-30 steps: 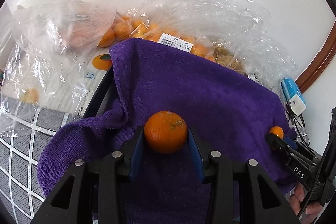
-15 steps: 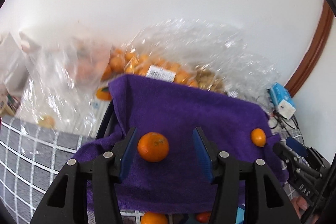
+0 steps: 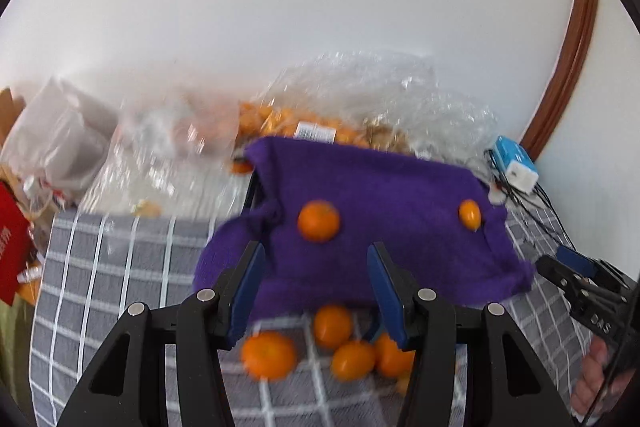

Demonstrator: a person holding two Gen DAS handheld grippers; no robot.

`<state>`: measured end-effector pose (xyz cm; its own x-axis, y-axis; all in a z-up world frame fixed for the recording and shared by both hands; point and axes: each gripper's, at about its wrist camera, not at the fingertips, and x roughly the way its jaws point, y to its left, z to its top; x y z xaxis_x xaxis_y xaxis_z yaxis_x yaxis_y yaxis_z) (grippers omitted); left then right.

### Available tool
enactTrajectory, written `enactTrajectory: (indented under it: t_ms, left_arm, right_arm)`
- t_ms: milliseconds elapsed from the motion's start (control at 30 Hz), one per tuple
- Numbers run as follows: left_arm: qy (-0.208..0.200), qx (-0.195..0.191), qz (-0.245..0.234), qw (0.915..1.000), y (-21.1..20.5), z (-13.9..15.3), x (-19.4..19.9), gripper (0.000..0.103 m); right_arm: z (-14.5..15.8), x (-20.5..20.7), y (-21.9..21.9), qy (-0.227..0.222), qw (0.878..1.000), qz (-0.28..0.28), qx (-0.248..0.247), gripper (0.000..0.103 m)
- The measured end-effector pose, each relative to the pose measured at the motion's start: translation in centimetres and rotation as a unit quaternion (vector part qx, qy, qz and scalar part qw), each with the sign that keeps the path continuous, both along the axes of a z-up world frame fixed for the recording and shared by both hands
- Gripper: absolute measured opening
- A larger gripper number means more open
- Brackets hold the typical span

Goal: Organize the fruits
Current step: 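Open both tools to drop the oranges onto the purple towel, then grasp a yellow-green fruit with the right tool while the left tool grasps a large orange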

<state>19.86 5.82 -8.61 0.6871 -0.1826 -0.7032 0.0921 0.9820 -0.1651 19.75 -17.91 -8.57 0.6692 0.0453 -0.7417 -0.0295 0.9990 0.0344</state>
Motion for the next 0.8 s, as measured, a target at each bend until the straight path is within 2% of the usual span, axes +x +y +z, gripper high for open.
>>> enactTrajectory:
  t_ms: [100, 167, 233, 333, 433, 533, 733, 800]
  left_arm:
    - [0.01, -0.003, 0.01, 0.9999, 1.9, -1.7, -2.0, 0.051]
    - [0.015, -0.009, 0.016, 0.9997, 3.0, -2.9, -3.2, 0.051]
    - [0.018, -0.014, 0.023, 0.9995, 3.9, -4.0, -4.3, 0.051]
    - [0.007, -0.019, 0.031, 0.9993, 5.2, -5.2, -5.8, 0.051]
    - [-0.004, -0.053, 0.031, 0.9981, 6.3, -6.0, -7.0, 0.051]
    - [0.009, -0.083, 0.033, 0.9959, 6.9, -6.5, -7.1, 0.051]
    - [0.013, -0.072, 0.035, 0.9967, 6.4, -6.9, -6.8, 0.051]
    - [0.014, -0.074, 0.038, 0.9965, 6.5, -7.0, -6.9, 0.051]
  right_arm:
    - [-1.5, -1.0, 1.6, 0.012, 1.0, 0.019, 0.016, 0.056]
    - [-2.5, -1.6, 3.0, 0.017, 0.999, 0.033, 0.017, 0.046]
    - [-3.4, -2.0, 4.3, 0.023, 0.998, 0.052, 0.016, 0.041]
    - [-4.9, -2.1, 6.1, 0.037, 0.997, 0.072, 0.018, 0.04]
    - [-6.0, -1.7, 7.2, 0.053, 0.995, 0.082, 0.023, 0.04]
    - [-6.7, -1.2, 7.8, 0.062, 0.994, 0.084, 0.027, 0.04]
    - [-8.1, 0.4, 8.7, 0.085, 0.992, 0.09, 0.029, 0.039]
    - [-8.6, 0.9, 8.8, 0.089, 0.991, 0.095, 0.03, 0.026]
